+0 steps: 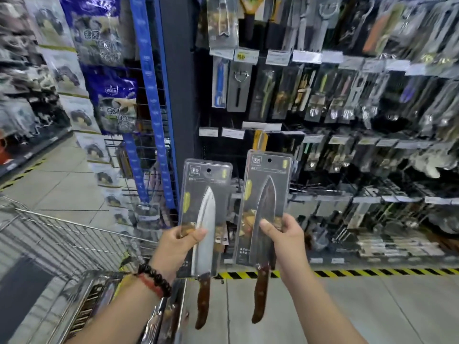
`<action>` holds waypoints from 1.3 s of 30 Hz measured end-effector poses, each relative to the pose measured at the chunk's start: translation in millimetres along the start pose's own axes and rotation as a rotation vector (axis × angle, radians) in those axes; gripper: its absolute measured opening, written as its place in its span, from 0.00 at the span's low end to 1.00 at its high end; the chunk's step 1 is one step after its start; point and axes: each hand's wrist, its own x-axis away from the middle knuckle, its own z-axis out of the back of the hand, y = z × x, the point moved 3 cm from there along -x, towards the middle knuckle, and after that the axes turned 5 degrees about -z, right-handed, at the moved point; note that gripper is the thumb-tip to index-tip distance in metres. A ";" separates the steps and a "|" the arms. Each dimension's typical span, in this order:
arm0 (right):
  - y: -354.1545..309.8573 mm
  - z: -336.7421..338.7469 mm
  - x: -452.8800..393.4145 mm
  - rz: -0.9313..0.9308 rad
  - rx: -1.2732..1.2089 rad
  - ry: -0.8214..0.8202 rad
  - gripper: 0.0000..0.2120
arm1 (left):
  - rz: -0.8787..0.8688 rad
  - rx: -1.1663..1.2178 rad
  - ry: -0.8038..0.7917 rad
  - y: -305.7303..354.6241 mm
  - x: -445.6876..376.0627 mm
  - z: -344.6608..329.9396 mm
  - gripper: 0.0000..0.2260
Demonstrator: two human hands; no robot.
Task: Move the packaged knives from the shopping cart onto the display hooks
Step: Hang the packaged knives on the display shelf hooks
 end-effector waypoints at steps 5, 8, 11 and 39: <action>7.2 -0.7 -54.7 -0.036 0.019 -0.017 0.07 | 0.028 0.022 0.089 -19.4 -37.5 -6.1 0.24; 16.9 -11.0 -92.3 -0.025 0.091 -0.007 0.13 | 0.042 0.039 0.131 -33.0 -67.7 -12.5 0.27; 25.1 -24.4 -130.7 -0.051 0.149 -0.038 0.14 | 0.040 0.050 0.156 -42.5 -100.0 -18.9 0.27; 61.2 -139.1 -415.6 -0.203 0.400 -0.255 0.04 | 0.185 -0.160 0.161 -67.8 -310.9 -28.1 0.28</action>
